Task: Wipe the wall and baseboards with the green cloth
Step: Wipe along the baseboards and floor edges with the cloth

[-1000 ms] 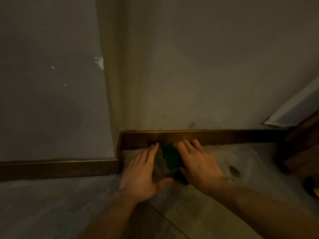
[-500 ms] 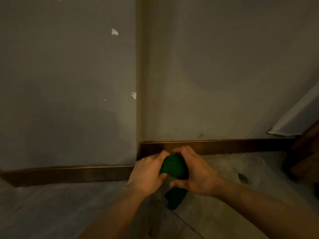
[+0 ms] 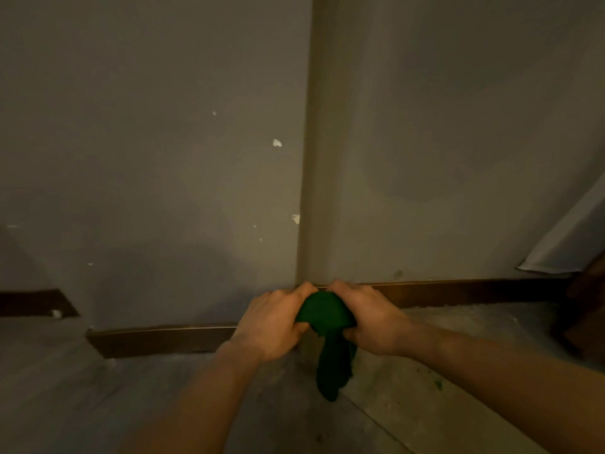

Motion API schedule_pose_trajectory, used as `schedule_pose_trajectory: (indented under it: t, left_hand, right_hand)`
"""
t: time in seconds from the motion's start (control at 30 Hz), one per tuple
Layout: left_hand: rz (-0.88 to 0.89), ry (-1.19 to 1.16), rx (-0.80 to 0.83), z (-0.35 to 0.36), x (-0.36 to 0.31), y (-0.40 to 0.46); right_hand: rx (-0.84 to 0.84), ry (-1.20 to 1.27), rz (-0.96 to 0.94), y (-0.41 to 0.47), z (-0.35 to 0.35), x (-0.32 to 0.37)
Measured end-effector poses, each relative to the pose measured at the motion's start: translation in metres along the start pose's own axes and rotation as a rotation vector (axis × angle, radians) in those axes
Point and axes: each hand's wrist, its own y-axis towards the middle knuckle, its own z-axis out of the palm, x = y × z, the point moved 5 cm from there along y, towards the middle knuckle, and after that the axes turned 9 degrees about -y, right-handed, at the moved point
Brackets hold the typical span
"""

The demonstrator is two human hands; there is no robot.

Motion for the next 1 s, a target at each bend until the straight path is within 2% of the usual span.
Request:
schedule_pose_trajectory:
  t: [0.23,0.53,0.73,1.0]
  left_hand:
    - [0.003,0.245,0.040,-0.104,0.032,-0.027]
    - [-0.101,0.358,-0.012,-0.231,0.109,-0.126]
    - [-0.238,0.341,-0.115,-0.291,0.183,-0.206]
    - [-0.327,0.265,-0.262,-0.318,0.279,-0.284]
  right_hand:
    - [-0.079,0.030,-0.114,0.040,-0.034,0.083]
    - [-0.177,0.110,-0.300,0.109,-0.031,0.242]
    - [-0.203,0.184,-0.384,0.157,-0.012,0.352]
    - [-0.204,0.269,-0.422,0.215,0.044,0.453]
